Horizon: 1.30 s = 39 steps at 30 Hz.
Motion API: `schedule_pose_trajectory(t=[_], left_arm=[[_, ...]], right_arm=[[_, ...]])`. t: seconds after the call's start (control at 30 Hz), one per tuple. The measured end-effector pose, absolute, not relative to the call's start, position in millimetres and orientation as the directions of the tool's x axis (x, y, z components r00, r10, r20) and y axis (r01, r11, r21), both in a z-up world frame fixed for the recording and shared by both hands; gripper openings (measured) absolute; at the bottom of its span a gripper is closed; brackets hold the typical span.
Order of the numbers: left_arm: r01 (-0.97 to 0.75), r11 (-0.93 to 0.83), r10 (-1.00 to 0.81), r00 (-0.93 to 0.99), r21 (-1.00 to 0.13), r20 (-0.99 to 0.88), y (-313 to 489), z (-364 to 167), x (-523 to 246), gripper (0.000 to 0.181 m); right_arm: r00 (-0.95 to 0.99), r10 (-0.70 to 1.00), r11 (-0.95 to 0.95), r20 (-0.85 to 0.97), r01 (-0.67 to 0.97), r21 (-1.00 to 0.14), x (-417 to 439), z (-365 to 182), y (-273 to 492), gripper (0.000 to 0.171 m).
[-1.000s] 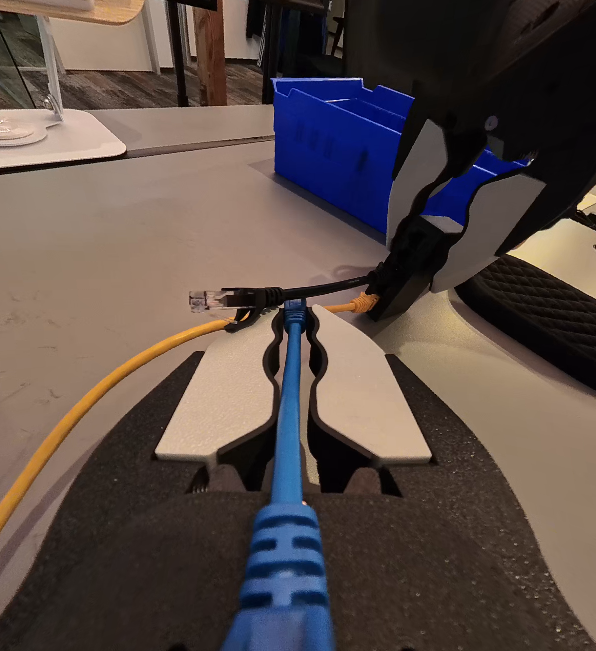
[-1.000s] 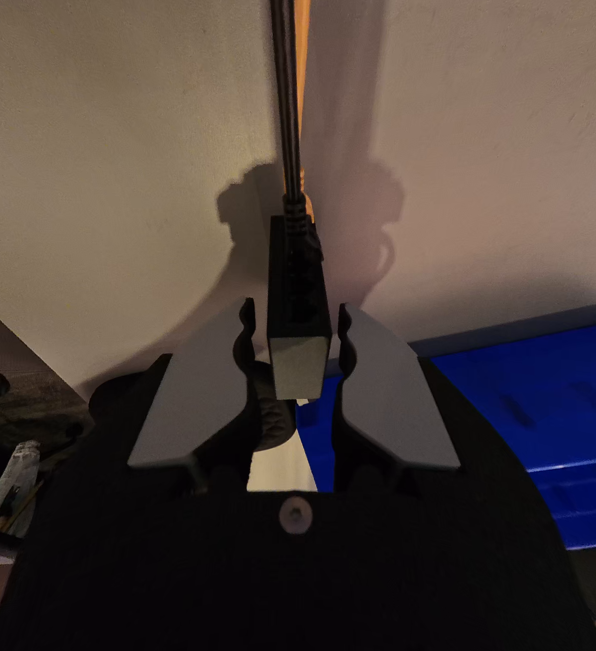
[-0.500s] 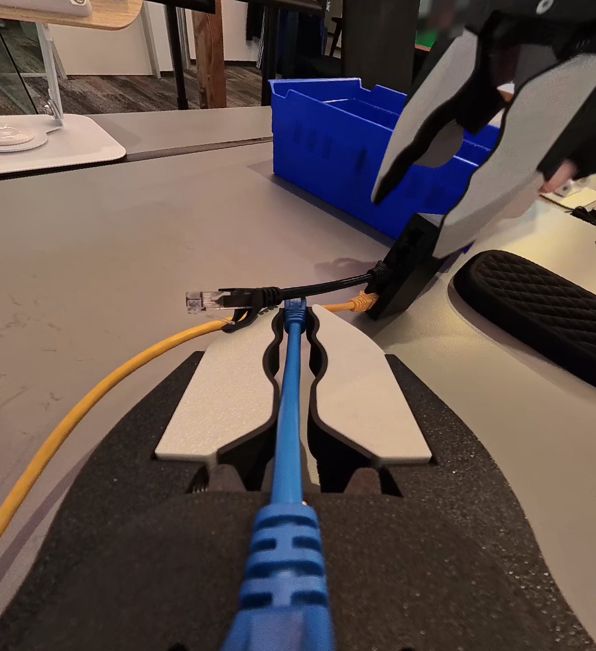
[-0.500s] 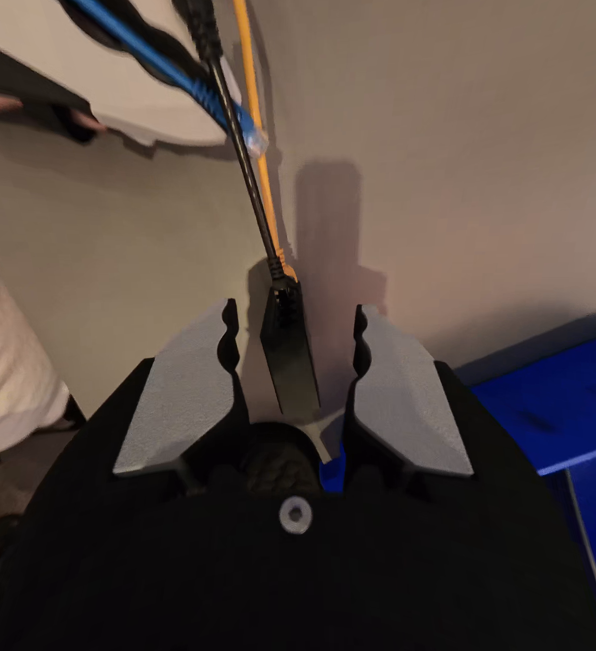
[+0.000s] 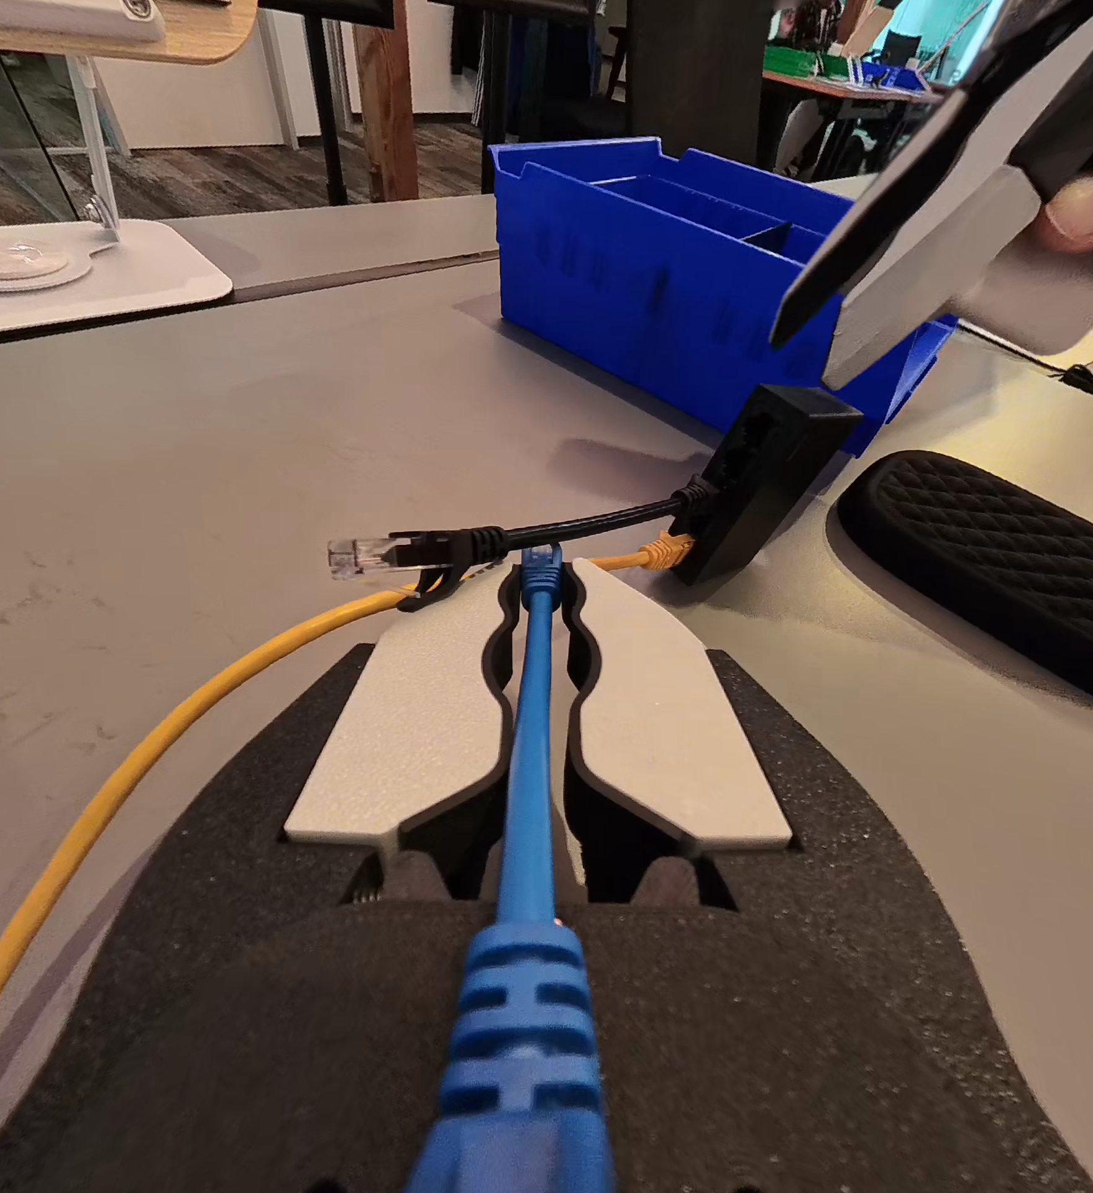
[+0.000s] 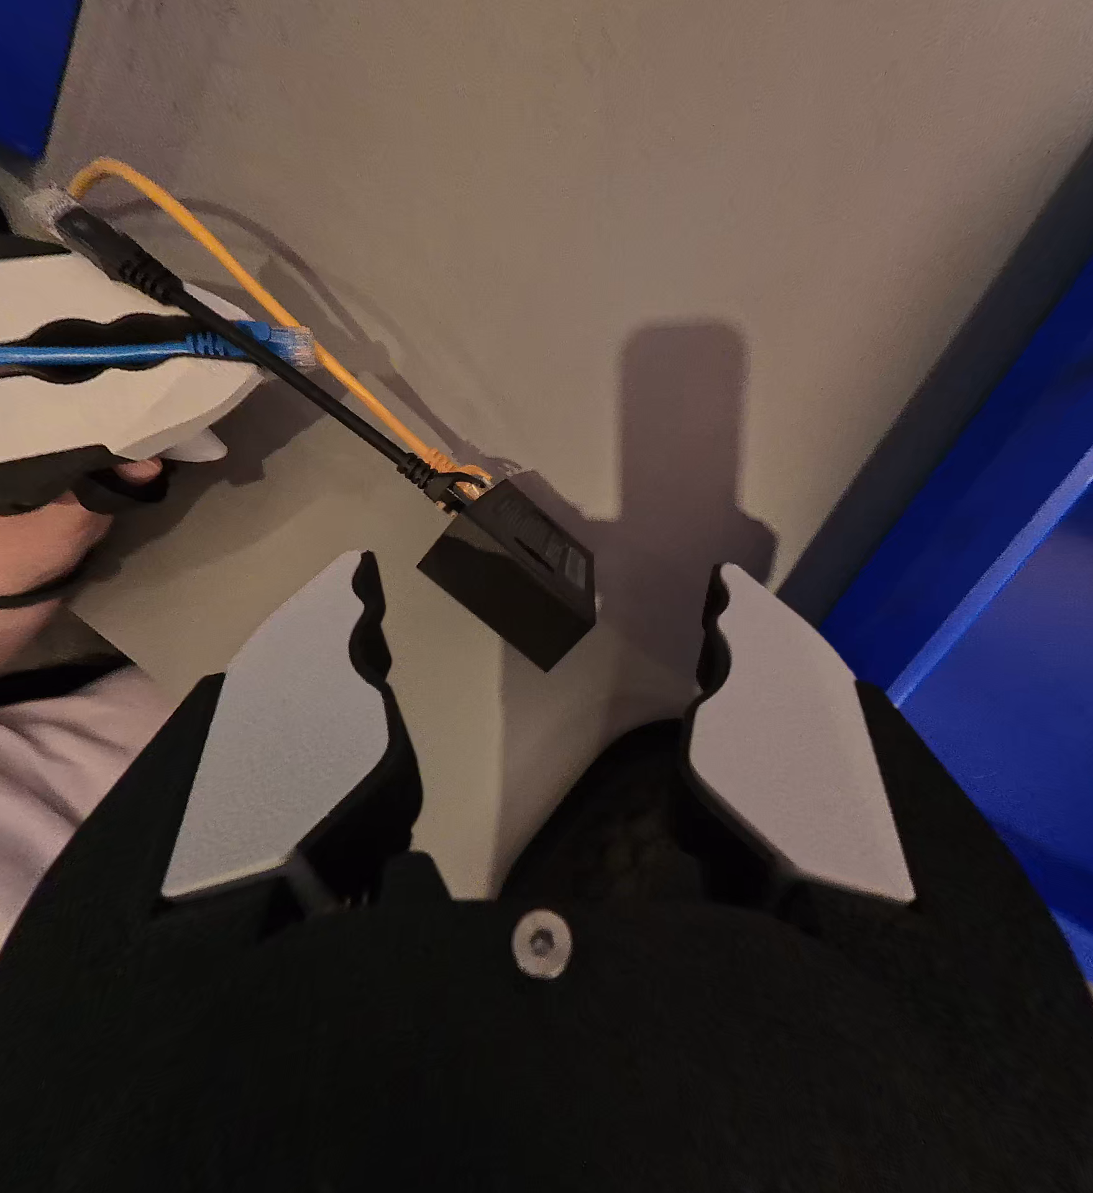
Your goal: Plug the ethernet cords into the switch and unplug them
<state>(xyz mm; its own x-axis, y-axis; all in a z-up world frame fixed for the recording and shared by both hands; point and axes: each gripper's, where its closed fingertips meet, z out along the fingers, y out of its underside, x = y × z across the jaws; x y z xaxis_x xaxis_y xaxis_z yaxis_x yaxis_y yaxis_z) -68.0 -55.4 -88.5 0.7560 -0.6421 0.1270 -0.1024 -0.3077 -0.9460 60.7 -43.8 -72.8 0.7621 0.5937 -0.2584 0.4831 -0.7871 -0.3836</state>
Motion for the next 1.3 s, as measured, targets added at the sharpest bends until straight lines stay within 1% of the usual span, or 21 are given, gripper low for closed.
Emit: schedule_pose_trajectory(t=[0.07, 0.17, 0.23, 0.33, 0.5, 0.57, 0.73, 0.87, 0.97, 1.17, 1.3], left_arm=[[-0.104, -0.308, -0.641, 0.757, -0.946, 0.126, -55, -89, -68, 0.011], [-0.107, -0.306, -0.642, 0.757, -0.946, 0.122, -55, -89, -68, 0.011], [-0.113, -0.305, -0.643, 0.757, -0.946, 0.117, -55, -89, -67, 0.011], [-0.122, -0.301, -0.643, 0.759, -0.946, 0.107, -55, -90, -67, 0.011], [-0.123, -0.3, -0.644, 0.758, -0.946, 0.106, -56, -90, -67, 0.011], [-0.123, -0.3, -0.644, 0.757, -0.946, 0.106, -56, -90, -67, 0.011], [-0.129, -0.298, -0.644, 0.758, -0.946, 0.1, -56, -90, -66, 0.011], [-0.125, -0.299, -0.644, 0.758, -0.946, 0.104, -56, -90, -67, 0.011], [-0.125, -0.3, -0.643, 0.759, -0.946, 0.104, -55, -90, -67, 0.011], [-0.124, -0.301, -0.642, 0.759, -0.945, 0.105, -55, -90, -67, 0.011], [-0.126, -0.3, -0.641, 0.761, -0.946, 0.102, -55, -90, -66, 0.011]], right_arm=[[0.79, 0.524, -0.835, -0.319, 0.402, -0.375, 61, -73, -47, 0.096], [0.812, 0.417, -0.897, -0.408, 0.294, -0.331, 62, -73, -52, 0.097], [0.827, 0.378, -0.917, -0.417, 0.272, -0.291, 64, -76, -54, 0.096], [0.849, 0.339, -0.93, -0.406, 0.237, -0.28, 66, -80, -53, 0.096], [0.855, 0.219, -0.97, -0.469, 0.14, -0.199, 69, -90, -59, 0.095], [0.844, 0.184, -0.974, -0.503, 0.086, -0.211, 69, -86, -54, 0.092], [0.848, 0.178, -0.976, -0.499, 0.088, -0.197, 66, -86, -54, 0.092], [0.853, 0.209, -0.972, -0.478, 0.129, -0.195, 63, -88, -55, 0.092], [0.841, 0.193, -0.975, -0.505, 0.106, -0.197, 61, -85, -53, 0.092], [0.83, 0.21, -0.971, -0.517, 0.113, -0.211, 61, -82, -54, 0.093], [0.82, 0.203, -0.973, -0.536, 0.109, -0.201, 60, -81, -56, 0.092]])
